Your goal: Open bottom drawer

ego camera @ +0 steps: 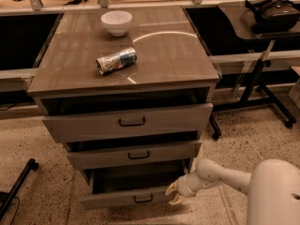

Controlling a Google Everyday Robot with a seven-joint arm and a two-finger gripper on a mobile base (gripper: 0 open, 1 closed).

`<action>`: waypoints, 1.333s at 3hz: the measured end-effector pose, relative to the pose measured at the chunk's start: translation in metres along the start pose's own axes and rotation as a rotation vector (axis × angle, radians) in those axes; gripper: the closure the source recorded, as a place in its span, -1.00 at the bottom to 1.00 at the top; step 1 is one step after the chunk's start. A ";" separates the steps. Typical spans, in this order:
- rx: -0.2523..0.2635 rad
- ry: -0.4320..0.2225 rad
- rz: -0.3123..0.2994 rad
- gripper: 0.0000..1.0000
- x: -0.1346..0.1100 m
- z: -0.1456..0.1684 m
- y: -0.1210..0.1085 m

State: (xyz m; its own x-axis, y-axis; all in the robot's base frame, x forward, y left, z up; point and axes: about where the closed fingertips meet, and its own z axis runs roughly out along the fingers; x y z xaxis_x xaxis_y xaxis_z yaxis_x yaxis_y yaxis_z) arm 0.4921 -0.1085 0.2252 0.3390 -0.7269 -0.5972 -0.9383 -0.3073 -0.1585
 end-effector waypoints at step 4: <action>-0.036 0.113 0.144 -1.00 0.039 0.029 -0.011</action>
Offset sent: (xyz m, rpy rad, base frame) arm 0.0178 -0.0079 -0.0146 -0.0370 0.0356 -0.0560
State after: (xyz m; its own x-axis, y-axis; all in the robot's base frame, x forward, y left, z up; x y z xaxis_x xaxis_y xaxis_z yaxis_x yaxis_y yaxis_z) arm 0.5137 -0.1162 0.1809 0.2092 -0.8285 -0.5194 -0.9752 -0.2159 -0.0484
